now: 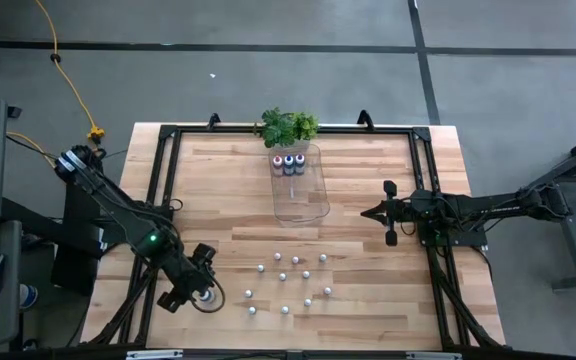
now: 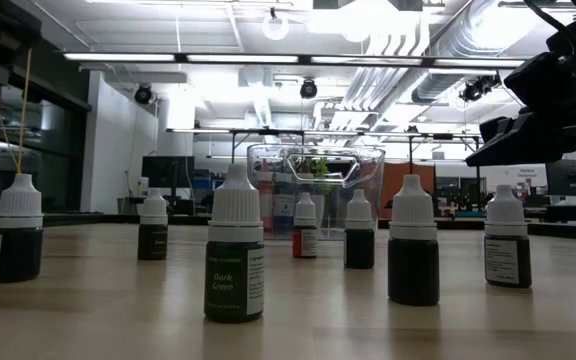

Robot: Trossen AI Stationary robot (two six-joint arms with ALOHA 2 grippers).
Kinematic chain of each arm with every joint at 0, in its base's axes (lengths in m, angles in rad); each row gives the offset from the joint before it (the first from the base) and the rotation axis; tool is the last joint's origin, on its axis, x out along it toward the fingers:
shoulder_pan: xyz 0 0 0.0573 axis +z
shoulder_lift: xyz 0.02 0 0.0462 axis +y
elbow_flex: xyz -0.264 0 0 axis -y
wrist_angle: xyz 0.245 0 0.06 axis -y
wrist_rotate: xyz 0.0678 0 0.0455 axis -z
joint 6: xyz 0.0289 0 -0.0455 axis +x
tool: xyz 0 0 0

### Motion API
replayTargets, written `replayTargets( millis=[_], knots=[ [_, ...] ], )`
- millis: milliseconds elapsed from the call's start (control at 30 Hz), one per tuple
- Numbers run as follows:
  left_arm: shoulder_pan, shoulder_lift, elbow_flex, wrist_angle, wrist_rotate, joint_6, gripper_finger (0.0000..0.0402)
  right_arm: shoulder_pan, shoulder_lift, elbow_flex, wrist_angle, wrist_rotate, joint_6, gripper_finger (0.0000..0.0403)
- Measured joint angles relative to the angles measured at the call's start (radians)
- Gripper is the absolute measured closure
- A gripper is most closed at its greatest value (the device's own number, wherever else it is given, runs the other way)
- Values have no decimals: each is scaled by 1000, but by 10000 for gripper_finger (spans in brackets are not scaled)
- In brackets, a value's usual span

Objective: Pick & Place food coloring
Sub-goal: Put the large black food coloring bottle into the transparent bin

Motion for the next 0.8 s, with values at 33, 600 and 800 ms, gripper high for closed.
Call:
replayTargets(
  millis=[33, 600, 800],
  knots=[
    [0, 1, 0, -1, -4, 0, 110, 0, 0, 0, 1, 0, 0, 402],
    [0, 70, 2, 19, -75, -108, 110, 0, 0, 0, 1, 0, 0, 402],
    [0, 72, 2, 11, -77, -156, 110, 0, 0, 0, 1, 0, 0, 402]
  ],
)
